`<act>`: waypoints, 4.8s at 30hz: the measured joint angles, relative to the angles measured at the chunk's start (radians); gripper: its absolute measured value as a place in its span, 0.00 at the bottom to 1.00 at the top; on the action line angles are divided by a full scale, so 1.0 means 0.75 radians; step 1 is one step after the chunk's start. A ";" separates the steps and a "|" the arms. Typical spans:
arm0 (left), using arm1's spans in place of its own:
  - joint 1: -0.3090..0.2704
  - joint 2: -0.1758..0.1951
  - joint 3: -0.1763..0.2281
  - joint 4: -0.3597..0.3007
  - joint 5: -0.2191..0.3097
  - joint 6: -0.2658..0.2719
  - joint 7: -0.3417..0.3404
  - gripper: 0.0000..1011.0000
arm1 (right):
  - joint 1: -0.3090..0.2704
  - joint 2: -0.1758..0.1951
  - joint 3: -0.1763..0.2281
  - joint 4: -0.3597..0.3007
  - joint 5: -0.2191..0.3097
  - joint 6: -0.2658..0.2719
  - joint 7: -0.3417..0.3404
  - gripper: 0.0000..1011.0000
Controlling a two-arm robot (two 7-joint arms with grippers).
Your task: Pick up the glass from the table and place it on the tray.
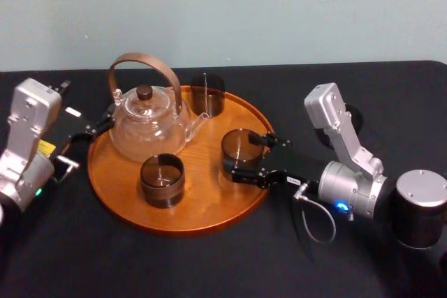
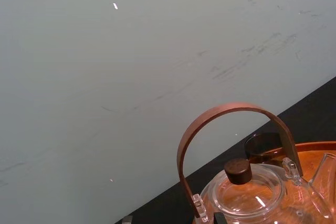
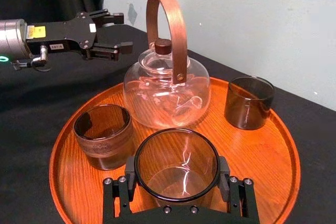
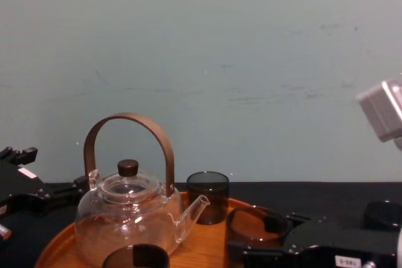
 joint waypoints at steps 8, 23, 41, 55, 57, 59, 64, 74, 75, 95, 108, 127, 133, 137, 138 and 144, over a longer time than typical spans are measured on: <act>0.000 0.000 0.000 0.000 0.000 0.000 0.000 0.99 | 0.019 -0.023 -0.017 0.032 -0.009 -0.004 0.005 0.90; 0.000 0.000 0.000 0.000 0.000 0.000 0.000 0.99 | 0.054 -0.071 -0.048 0.115 -0.031 -0.026 0.018 0.90; 0.000 0.000 0.000 0.000 0.000 0.000 0.000 0.99 | 0.062 -0.089 -0.063 0.153 -0.046 -0.034 0.036 0.90; 0.000 0.000 0.000 0.000 0.000 0.000 0.000 0.99 | 0.062 -0.095 -0.070 0.164 -0.052 -0.034 0.041 0.90; 0.000 0.000 0.000 0.000 0.000 0.000 0.000 0.99 | 0.062 -0.095 -0.071 0.165 -0.054 -0.034 0.042 0.90; 0.000 0.000 0.000 0.000 0.000 0.000 0.000 0.99 | 0.062 -0.095 -0.072 0.167 -0.055 -0.034 0.042 0.90; 0.000 0.000 0.000 0.000 0.000 0.000 0.000 0.99 | 0.062 -0.096 -0.075 0.171 -0.059 -0.033 0.043 0.90; 0.000 0.000 0.000 0.000 0.000 0.000 0.000 0.99 | 0.061 -0.103 -0.077 0.181 -0.068 -0.034 0.035 0.90; 0.000 0.000 0.000 0.000 0.000 0.000 0.000 0.99 | 0.061 -0.103 -0.077 0.181 -0.068 -0.034 0.035 0.90; 0.000 0.000 0.000 0.000 0.000 0.000 0.000 0.99 | 0.059 -0.099 -0.077 0.179 -0.070 -0.028 0.035 0.99; 0.000 0.000 0.000 0.000 0.000 0.000 0.000 0.99 | 0.031 -0.065 -0.050 0.096 -0.044 -0.035 0.044 0.99; 0.000 0.000 0.000 0.000 0.000 0.000 0.000 0.99 | -0.098 0.055 0.019 -0.192 -0.031 -0.026 -0.016 0.99; 0.000 0.000 0.000 0.000 0.000 0.000 0.000 0.99 | -0.170 0.095 0.069 -0.258 0.017 -0.041 -0.026 0.99; 0.000 0.000 0.000 0.000 0.000 0.000 0.000 0.99 | -0.224 0.124 0.112 -0.291 0.055 -0.062 -0.032 0.99; 0.000 0.000 0.000 0.000 0.000 0.000 0.000 0.99 | -0.245 0.135 0.129 -0.302 0.071 -0.072 -0.035 0.99; 0.000 0.000 0.000 0.000 0.000 0.000 0.000 0.99 | -0.314 0.174 0.196 -0.323 0.120 -0.106 -0.048 0.99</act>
